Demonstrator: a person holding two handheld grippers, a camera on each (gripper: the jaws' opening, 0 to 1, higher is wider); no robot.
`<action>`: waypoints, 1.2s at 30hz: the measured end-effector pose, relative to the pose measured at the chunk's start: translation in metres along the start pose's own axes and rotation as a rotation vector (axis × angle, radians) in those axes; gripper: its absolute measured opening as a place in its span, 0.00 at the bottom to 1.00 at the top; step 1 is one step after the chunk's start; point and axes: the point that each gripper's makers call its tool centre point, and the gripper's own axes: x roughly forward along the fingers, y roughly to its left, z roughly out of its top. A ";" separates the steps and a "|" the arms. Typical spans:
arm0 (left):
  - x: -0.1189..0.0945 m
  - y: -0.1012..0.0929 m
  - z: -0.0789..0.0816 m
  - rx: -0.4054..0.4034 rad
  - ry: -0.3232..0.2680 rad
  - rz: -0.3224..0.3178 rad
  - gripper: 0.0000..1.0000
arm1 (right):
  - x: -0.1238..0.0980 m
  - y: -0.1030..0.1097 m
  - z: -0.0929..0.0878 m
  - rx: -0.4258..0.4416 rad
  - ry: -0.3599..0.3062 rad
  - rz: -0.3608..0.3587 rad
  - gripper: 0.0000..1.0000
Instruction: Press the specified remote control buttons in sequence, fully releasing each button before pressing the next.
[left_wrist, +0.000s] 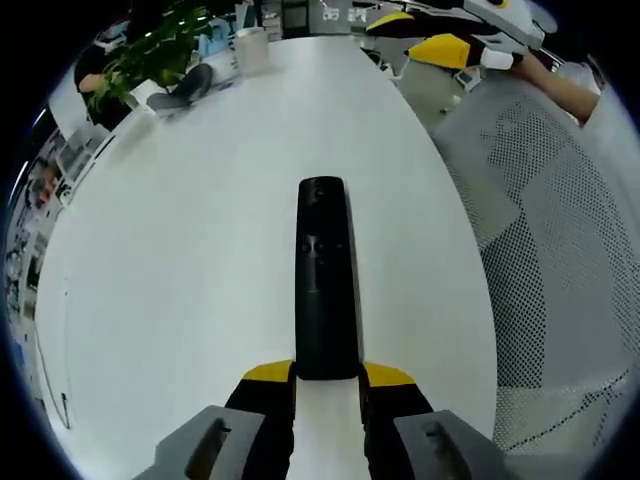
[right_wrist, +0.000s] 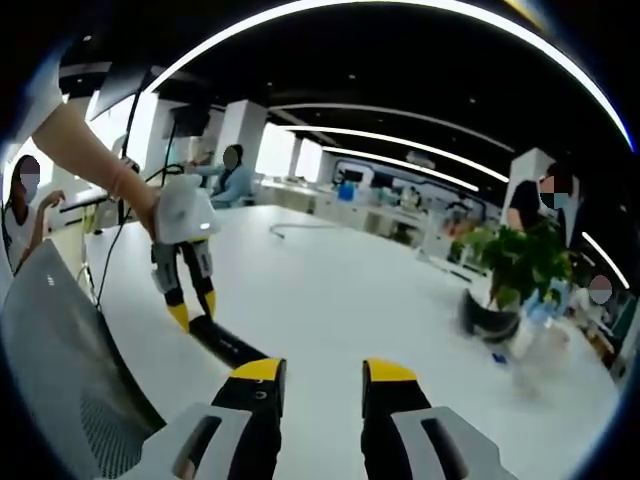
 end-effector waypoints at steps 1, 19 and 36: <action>0.000 -0.002 0.000 0.002 0.001 -0.002 0.24 | 0.000 0.000 0.000 -0.002 0.000 0.000 0.27; 0.000 -0.020 -0.003 0.029 0.010 0.001 0.24 | 0.000 0.003 0.000 -0.008 -0.003 0.008 0.27; -0.001 -0.029 -0.003 -0.008 -0.025 0.007 0.24 | -0.001 0.003 0.003 -0.006 -0.013 0.006 0.26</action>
